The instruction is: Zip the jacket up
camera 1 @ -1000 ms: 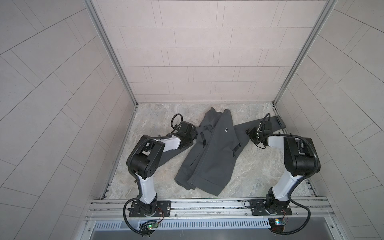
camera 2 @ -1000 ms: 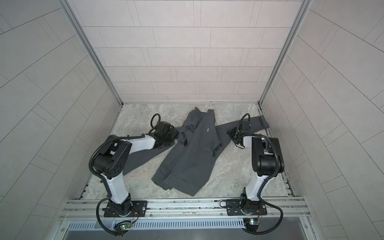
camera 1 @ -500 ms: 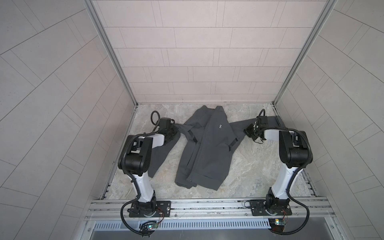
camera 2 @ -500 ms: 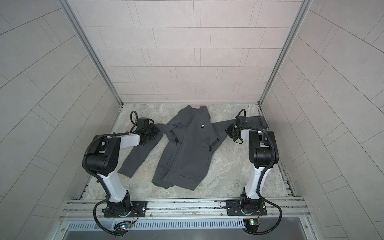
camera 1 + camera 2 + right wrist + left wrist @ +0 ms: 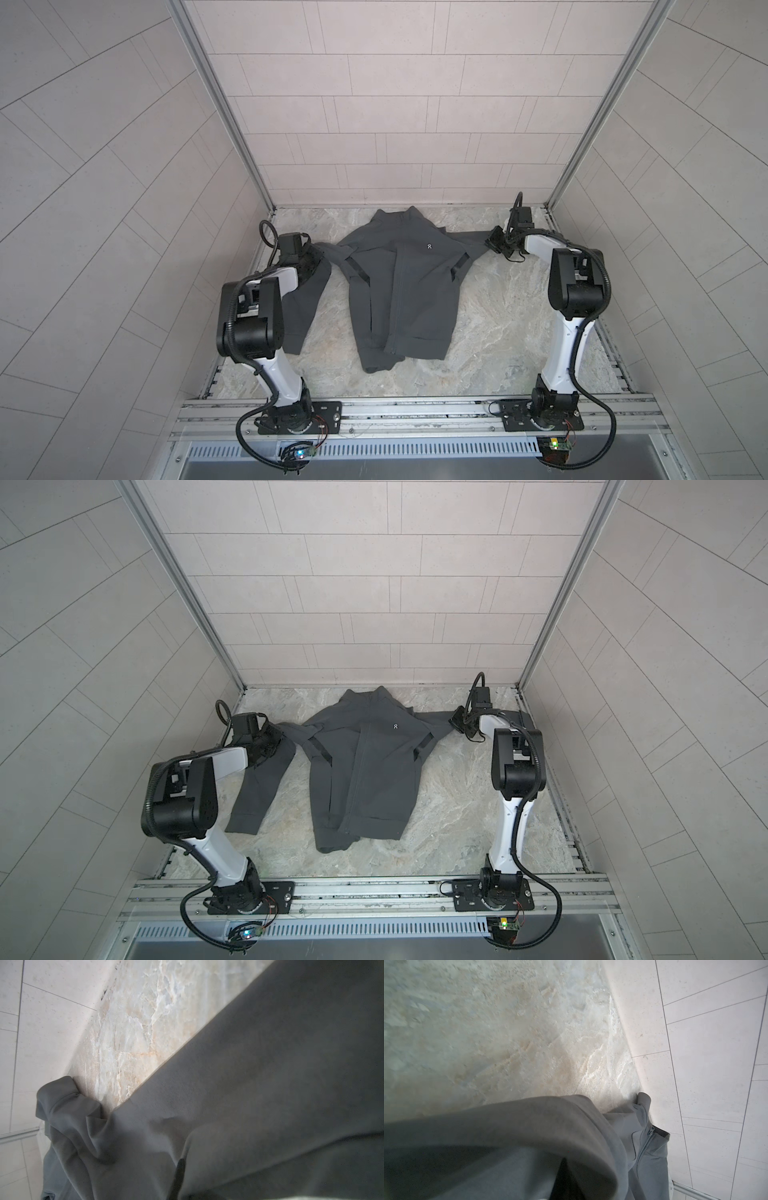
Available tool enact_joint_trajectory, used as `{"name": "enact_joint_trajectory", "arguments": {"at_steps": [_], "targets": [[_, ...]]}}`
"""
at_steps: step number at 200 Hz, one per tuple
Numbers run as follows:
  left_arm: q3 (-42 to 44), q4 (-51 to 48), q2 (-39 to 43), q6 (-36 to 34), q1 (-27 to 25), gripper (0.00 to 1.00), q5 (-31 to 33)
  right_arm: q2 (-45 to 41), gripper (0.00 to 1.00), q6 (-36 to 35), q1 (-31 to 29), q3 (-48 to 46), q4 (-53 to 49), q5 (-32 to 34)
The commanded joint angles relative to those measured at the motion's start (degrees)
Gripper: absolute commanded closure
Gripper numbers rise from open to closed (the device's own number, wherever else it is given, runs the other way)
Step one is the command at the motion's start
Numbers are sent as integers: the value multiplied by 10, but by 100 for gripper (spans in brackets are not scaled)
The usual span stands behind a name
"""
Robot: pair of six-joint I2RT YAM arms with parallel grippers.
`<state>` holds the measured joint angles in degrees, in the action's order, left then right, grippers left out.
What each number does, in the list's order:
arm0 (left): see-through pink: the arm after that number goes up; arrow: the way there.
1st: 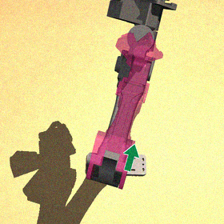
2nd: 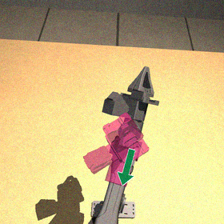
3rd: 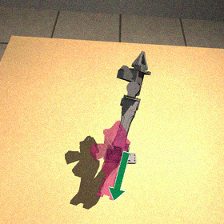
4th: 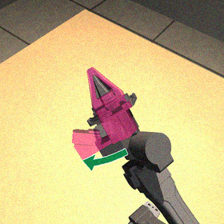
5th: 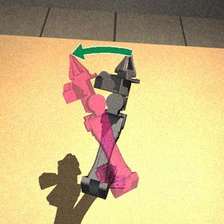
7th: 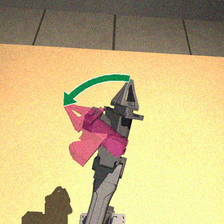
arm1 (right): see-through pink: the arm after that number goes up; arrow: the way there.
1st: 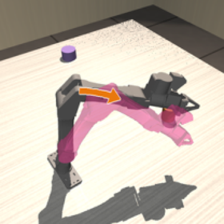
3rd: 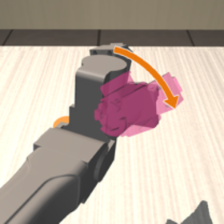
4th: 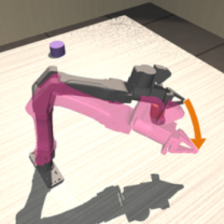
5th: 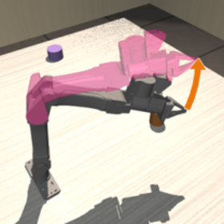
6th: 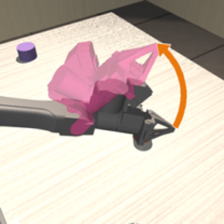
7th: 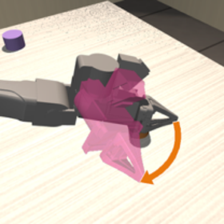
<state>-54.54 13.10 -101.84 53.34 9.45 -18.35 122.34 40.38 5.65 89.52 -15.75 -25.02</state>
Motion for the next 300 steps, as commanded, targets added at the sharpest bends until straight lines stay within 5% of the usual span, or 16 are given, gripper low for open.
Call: {"name": "enact_joint_trajectory", "arguments": {"at_steps": [1, 6, 16, 21, 63, 126, 196, 249, 264, 285, 300], "targets": [[-48, -2, -14, -32, 24, 100, -21, 6, 94, -52, 6, 52, -72, 29], [-58, -13, -18, -40, 26, 94, -28, 7, 86, -55, 7, 60, -80, 28], [-78, -43, -20, -53, 27, 59, -42, 5, 63, -58, 6, 69, -98, 22], [-86, -62, -19, -59, 26, 50, -49, 0, 57, -56, 6, 68, -103, 16], [-51, -169, 74, -98, -10, 10, -77, -125, 35, -28, -26, -71, -77, -22], [116, -297, 281, -100, -87, 7, -80, -291, 32, 30, -146, -338, 66, -19], [233, -318, 367, -55, -121, 10, -87, -167, 35, 62, -153, -353, 219, -60], [230, -316, 344, -50, -158, 16, -87, -84, 57, 47, -156, -272, 165, -32], [230, -306, 331, -45, -172, 21, -85, -86, 71, 42, -156, -271, 153, -22], [234, -276, 305, -31, -190, 37, -88, -100, 96, 16, -156, -259, 99, 3], [235, -258, 284, -23, -203, 46, -91, -113, 100, -10, -156, -248, 58, 18]]}}
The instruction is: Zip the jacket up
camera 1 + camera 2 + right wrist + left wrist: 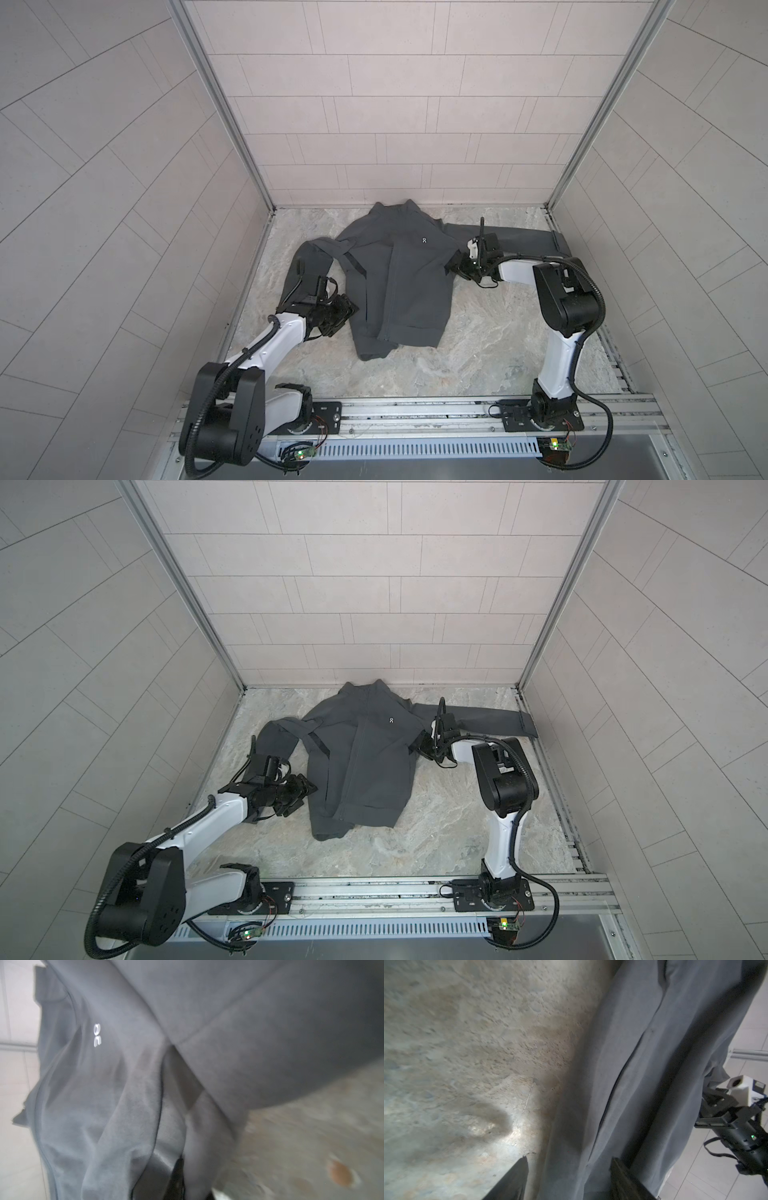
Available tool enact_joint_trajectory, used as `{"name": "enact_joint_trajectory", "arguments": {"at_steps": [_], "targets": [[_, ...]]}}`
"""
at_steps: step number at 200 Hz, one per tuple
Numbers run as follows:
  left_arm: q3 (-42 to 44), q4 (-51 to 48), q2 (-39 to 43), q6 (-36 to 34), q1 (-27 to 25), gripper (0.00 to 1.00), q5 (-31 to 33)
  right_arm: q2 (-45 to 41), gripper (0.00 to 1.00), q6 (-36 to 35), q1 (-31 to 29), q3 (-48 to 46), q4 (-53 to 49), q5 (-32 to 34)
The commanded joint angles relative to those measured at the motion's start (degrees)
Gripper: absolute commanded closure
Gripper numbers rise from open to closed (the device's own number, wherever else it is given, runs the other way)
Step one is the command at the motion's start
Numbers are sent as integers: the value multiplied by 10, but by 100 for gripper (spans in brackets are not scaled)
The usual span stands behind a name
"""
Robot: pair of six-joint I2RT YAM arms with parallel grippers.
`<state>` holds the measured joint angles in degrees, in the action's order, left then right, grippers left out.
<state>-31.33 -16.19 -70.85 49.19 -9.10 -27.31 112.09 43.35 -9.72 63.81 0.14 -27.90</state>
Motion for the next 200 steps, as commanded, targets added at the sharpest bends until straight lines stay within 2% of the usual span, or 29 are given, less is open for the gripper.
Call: {"name": "enact_joint_trajectory", "arguments": {"at_steps": [1, 12, 20, 31, 39, 41, 67, 92, 132, 151, 165, 174, 179, 200], "targets": [[4, 37, -28, 19, -18, 46, -2, -11, 100, -42, -2, 10, -102, 48], [4, 49, -41, 23, -25, 51, -3, -20, 100, -51, -1, 14, -119, 55], [5, 59, -48, 26, -29, 59, -5, -24, 100, -57, 0, 19, -132, 57], [6, 66, -55, 28, -31, 75, -9, -28, 100, -68, 1, 30, -153, 62], [4, 64, -56, 24, -31, 97, -10, -30, 100, -80, 2, 38, -175, 69], [4, 61, -56, 22, -31, 100, -11, -30, 100, -84, 2, 41, -182, 72], [-17, -16, -28, -27, -20, 100, 20, -31, 100, -145, 16, 94, -292, 124], [-14, -67, -1, -50, 23, 100, 23, -35, 100, -194, 44, 132, -363, 180], [0, -92, 2, -74, 82, 100, 5, 14, 100, -259, 81, 224, -448, 244], [0, -92, -9, -92, 106, 100, -11, 29, 100, -268, 87, 251, -465, 241], [-5, -93, -17, -97, 109, 100, -17, 16, 85, -261, 90, 242, -462, 201], [-5, -92, -18, -96, 109, 100, -21, -4, 64, -247, 91, 221, -451, 162], [-4, -90, -18, -95, 109, 99, -21, -17, 57, -239, 91, 206, -442, 138], [8, -81, -7, -83, 109, 87, -18, -97, 44, -188, 91, 99, -383, 51]]}}
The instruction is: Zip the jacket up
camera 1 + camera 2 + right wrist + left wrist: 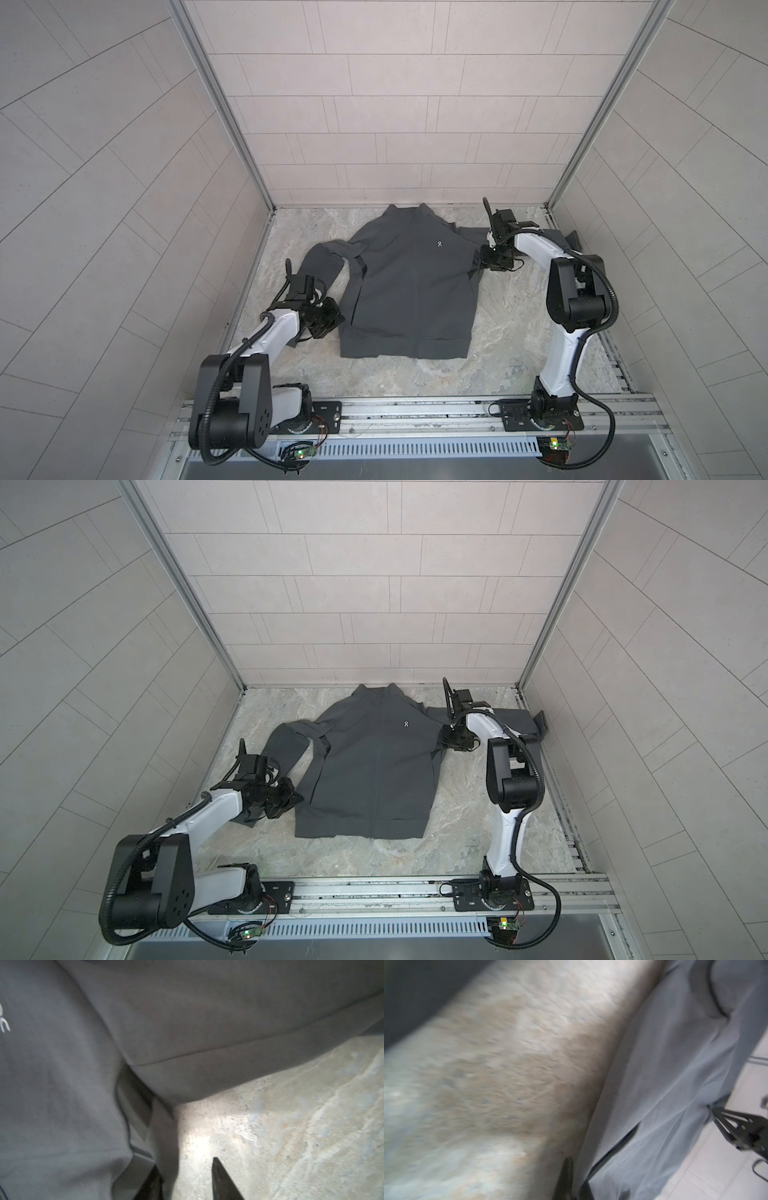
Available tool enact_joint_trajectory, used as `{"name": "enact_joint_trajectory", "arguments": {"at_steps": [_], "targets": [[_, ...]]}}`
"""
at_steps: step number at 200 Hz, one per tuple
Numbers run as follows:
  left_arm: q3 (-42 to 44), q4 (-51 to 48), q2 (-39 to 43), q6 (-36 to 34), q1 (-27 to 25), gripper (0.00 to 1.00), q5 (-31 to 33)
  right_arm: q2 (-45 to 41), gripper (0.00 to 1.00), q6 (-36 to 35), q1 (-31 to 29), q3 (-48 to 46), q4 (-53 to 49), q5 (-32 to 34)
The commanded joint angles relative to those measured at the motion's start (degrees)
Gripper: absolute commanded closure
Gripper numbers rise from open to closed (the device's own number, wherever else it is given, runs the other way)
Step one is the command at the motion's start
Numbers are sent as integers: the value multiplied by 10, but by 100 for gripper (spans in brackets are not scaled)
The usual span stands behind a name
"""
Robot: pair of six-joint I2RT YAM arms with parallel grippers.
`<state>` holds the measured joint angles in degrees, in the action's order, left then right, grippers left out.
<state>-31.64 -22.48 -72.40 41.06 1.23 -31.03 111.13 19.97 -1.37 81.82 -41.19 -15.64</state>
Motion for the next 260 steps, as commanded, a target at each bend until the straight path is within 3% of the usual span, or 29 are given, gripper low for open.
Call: {"name": "enact_joint_trajectory", "arguments": {"at_steps": [1, 38, 79, 108, 132, 154, 168, 177, 195, 211, 236, 260], "targets": [[11, -18, 9, -1, 6, 87, 19, -92, 44, 48, 7, -87, 33, -74], [46, 23, 28, 31, 5, 83, 8, -258, 36, 136, -28, -321, 177, -168], [68, 61, 4, 42, 5, 87, -15, -390, 32, 184, -75, -495, 269, -171], [74, 79, -10, 44, 6, 93, -25, -416, 31, 195, -80, -549, 311, -182], [76, 84, -10, 45, 6, 100, -27, -397, 31, 221, -89, -579, 384, -210], [77, 84, -1, 46, 5, 100, -26, -372, 31, 241, -118, -588, 450, -232], [79, 84, 7, 49, 5, 100, -24, -373, 36, 260, -132, -591, 488, -248], [80, 84, 13, 50, 5, 100, -23, -385, 46, 265, -138, -590, 493, -251], [77, 74, 25, 48, 5, 100, -20, -431, 80, 258, -139, -567, 420, -237], [69, 51, 40, 41, 5, 100, -14, -488, 100, 227, -140, -523, 288, -200], [53, 13, 72, 27, 5, 100, -2, -559, 100, 173, -143, -422, 33, -99], [39, -4, 85, 25, 5, 100, 4, -565, 100, 172, -154, -369, -80, -33]]}}
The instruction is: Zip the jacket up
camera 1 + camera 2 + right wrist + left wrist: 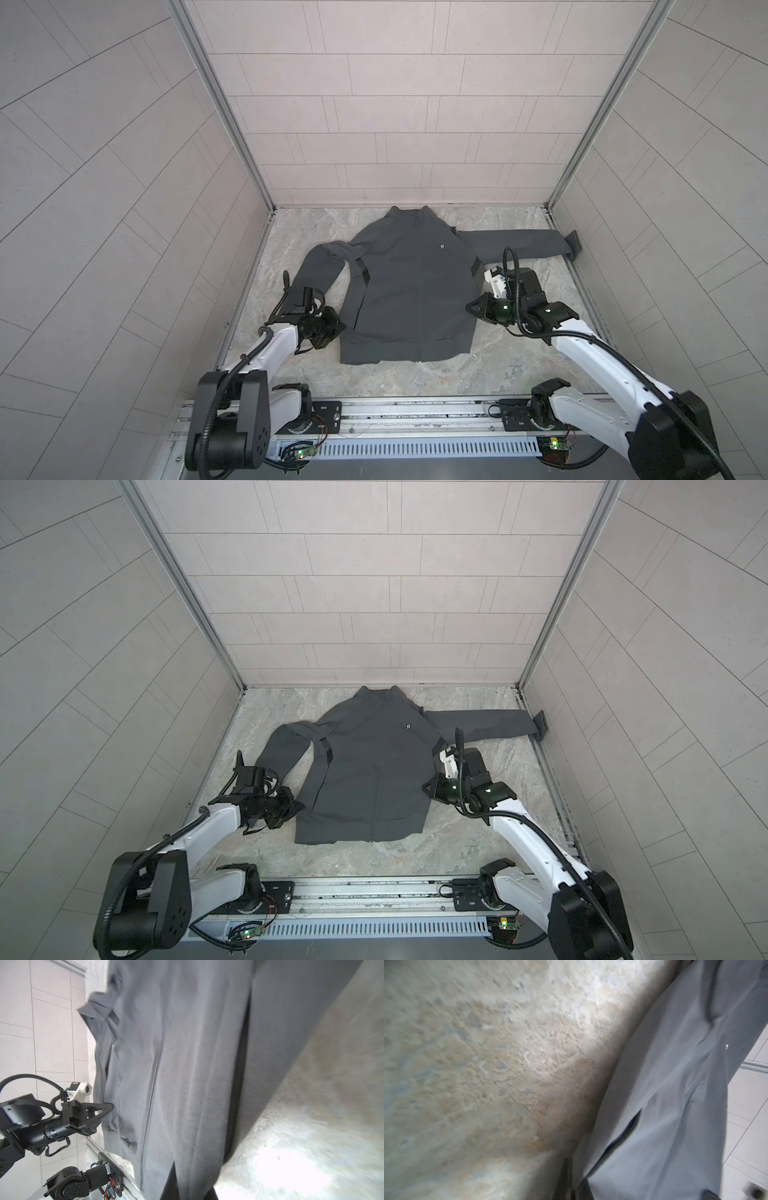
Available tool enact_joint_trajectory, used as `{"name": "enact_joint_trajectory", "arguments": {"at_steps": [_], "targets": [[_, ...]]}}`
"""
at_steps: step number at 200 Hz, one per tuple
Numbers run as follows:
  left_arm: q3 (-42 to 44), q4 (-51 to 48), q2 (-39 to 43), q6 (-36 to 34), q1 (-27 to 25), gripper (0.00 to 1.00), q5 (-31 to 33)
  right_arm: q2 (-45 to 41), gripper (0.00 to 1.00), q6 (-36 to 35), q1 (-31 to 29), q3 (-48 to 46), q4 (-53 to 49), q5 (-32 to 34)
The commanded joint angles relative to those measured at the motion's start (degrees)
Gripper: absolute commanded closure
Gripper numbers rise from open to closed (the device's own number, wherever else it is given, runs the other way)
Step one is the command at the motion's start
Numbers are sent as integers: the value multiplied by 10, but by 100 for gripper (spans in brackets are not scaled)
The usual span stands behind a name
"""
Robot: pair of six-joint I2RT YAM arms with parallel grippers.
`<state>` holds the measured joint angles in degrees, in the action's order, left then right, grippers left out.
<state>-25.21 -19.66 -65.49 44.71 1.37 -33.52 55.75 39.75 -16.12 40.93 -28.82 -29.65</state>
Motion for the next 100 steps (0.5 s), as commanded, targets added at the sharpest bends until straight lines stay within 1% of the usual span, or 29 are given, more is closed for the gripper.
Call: {"name": "enact_joint_trajectory", "arguments": {"at_steps": [1, 19, 33, 41, 45, 57, 70, 78, 84, 89, 94, 100], "targets": [[-25, -32, 16, -13, 4, 100, 29, -10, 100, -26, -8, 41, -206, 109], [-34, -34, 12, -14, 4, 100, 31, 33, 100, -18, -35, 62, -226, 169], [-38, -27, -1, -17, 4, 100, 33, 85, 100, -1, -38, 77, -220, 193], [-41, -23, -12, -20, 4, 100, 32, 120, 78, -4, -38, 89, -204, 190], [-43, -22, -17, -22, 4, 100, 29, 138, 70, -5, -38, 96, -197, 187], [-46, -18, -32, -25, 4, 100, 23, 181, 58, -6, -46, 124, -189, 182], [-47, -19, -40, -28, 4, 100, 23, 194, 47, -6, -64, 145, -186, 192], [-45, -21, -40, -29, 4, 95, 25, 191, 43, -5, -70, 151, -189, 200], [-43, -23, -39, -29, 4, 85, 28, 185, 41, -5, -71, 152, -192, 202], [-42, -23, -36, -29, 4, 77, 31, 177, 36, -6, -71, 150, -195, 203], [-39, -23, -34, -29, 4, 69, 34, 169, 34, -7, -71, 146, -197, 204], [-38, -24, -30, -29, 5, 61, 37, 158, 32, -9, -70, 138, -200, 205]]}}
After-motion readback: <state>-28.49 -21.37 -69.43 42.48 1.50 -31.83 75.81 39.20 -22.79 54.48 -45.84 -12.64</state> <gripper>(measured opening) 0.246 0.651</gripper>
